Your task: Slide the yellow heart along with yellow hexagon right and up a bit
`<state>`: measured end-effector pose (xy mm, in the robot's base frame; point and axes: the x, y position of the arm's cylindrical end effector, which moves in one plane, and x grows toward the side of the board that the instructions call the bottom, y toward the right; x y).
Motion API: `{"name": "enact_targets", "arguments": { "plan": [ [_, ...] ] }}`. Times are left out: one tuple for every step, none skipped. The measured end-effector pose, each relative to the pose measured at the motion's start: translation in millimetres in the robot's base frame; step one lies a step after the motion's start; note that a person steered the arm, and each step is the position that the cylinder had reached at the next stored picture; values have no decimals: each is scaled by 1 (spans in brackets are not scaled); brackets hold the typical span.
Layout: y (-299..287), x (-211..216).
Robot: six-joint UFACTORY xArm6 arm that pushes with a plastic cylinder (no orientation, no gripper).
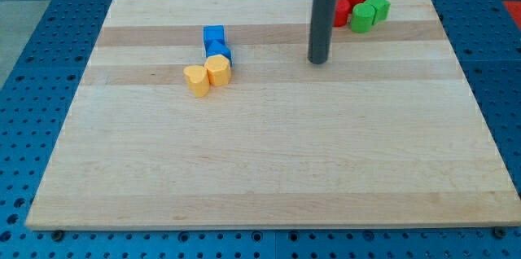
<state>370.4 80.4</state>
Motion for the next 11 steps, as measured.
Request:
{"name": "enact_targets", "arguments": {
  "plan": [
    [-29,51],
    [-85,57],
    [-140,97],
    [-197,112],
    [-252,112],
    [-295,112],
    [-286,97],
    [-268,80],
    [-232,61],
    [-221,27],
    [-210,1]
  ]
}}
